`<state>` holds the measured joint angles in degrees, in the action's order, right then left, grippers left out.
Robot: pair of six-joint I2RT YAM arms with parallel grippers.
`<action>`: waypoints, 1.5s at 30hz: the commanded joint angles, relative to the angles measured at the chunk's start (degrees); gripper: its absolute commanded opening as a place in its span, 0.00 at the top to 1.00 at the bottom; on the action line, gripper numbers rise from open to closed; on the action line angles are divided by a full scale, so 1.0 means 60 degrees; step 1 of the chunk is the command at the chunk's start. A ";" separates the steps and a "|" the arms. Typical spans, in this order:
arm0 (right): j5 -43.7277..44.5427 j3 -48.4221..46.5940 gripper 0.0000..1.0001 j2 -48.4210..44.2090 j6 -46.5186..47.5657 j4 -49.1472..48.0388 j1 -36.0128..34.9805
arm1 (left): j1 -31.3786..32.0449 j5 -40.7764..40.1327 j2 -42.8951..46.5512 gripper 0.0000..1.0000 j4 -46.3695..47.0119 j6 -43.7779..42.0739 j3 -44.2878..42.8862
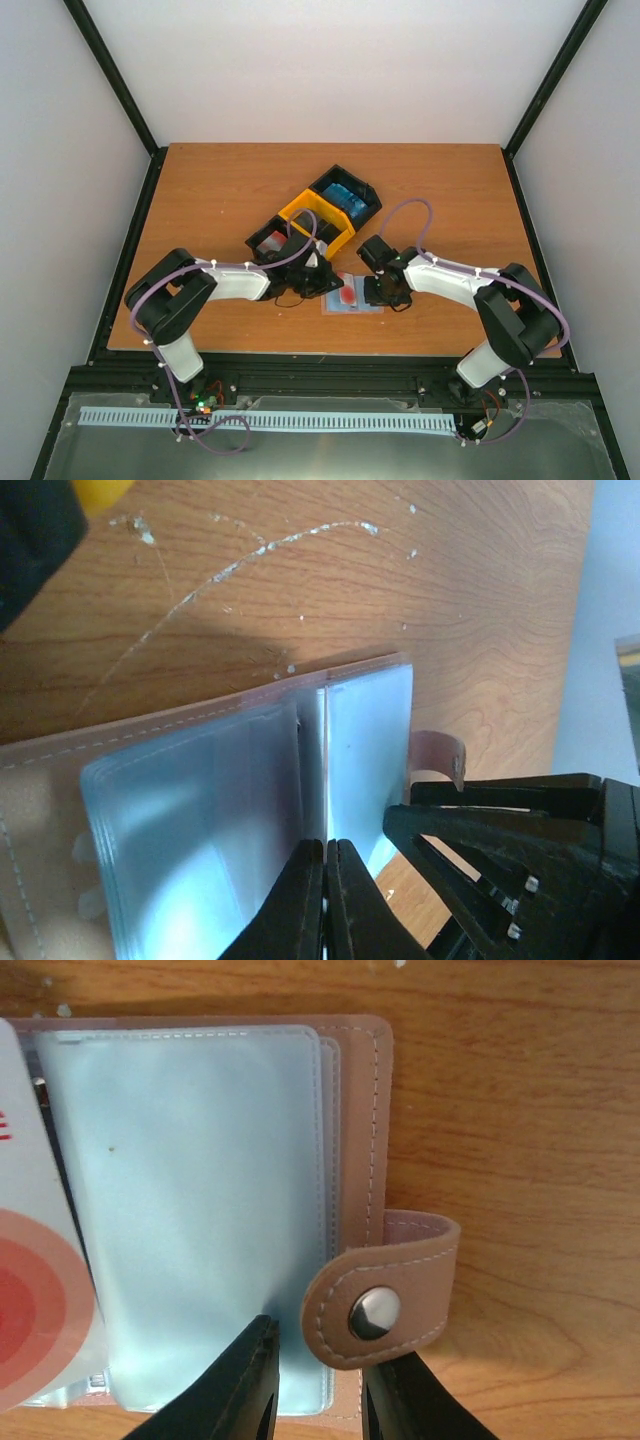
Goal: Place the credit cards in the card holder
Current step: Insert the credit card into the card holder.
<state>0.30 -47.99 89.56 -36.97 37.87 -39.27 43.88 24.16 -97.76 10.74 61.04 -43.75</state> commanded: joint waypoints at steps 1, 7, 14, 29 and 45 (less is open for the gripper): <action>-0.0238 0.0681 0.77 0.0217 -0.0148 0.0107 -0.0165 | 0.0098 0.0009 -0.0313 0.99 0.0789 0.0287 -0.0039; -0.0310 0.0832 0.76 -0.0008 -0.0181 -0.0001 -0.0164 | 0.0121 0.0072 -0.0523 0.99 0.0912 0.0692 0.0012; -0.0392 0.0879 0.76 -0.0127 -0.0309 -0.0153 -0.0157 | 0.0128 0.0451 -0.0579 0.99 0.1123 0.1634 0.0183; -0.0473 0.0853 0.77 -0.0176 -0.0404 -0.0227 -0.0164 | 0.0197 0.0441 -0.0570 0.99 0.0957 0.2547 0.0377; -0.0613 0.0836 0.76 -0.0297 -0.0421 -0.0393 -0.0160 | 0.0455 -0.0194 -0.1037 0.82 -0.0812 0.1227 -0.0928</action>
<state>-0.01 -44.93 86.91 -38.83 34.46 -39.27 45.58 25.65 -104.14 14.61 71.11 -46.02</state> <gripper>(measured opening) 0.241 0.121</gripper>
